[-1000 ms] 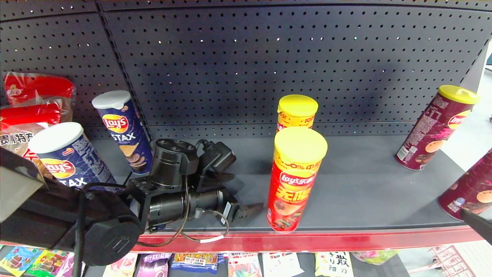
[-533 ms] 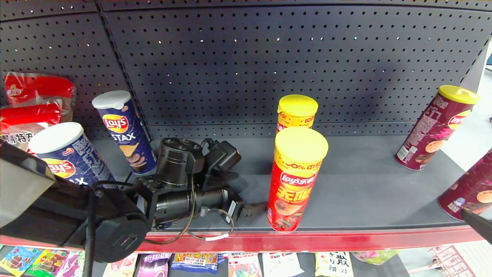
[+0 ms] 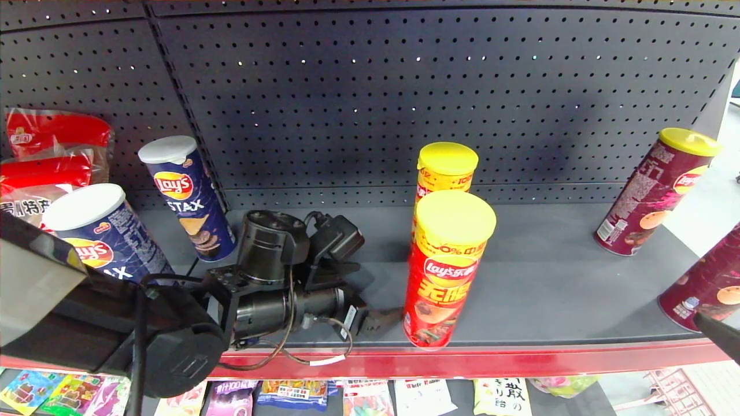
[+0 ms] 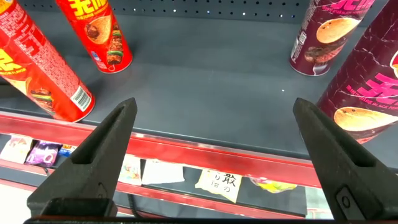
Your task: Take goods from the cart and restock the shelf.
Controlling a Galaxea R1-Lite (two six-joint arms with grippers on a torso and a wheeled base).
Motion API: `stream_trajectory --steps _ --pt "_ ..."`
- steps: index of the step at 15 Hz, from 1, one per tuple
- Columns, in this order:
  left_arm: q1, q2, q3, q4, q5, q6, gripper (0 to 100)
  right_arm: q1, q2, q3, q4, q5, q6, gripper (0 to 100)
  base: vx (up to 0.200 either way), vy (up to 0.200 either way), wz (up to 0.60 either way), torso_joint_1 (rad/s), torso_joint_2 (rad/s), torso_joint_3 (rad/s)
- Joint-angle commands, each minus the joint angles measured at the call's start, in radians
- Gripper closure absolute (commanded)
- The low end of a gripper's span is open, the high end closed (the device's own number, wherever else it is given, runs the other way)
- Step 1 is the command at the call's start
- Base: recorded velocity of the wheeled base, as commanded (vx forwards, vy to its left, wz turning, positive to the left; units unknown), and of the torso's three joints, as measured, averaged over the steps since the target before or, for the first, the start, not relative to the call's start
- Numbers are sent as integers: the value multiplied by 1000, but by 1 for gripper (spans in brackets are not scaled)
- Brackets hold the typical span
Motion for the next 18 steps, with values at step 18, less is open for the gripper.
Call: stream_trajectory --steps 18 --pt "-2 5 15 -5 -11 35 0 0 4 0 0 2 2 0 0 0 0 0 0 0"
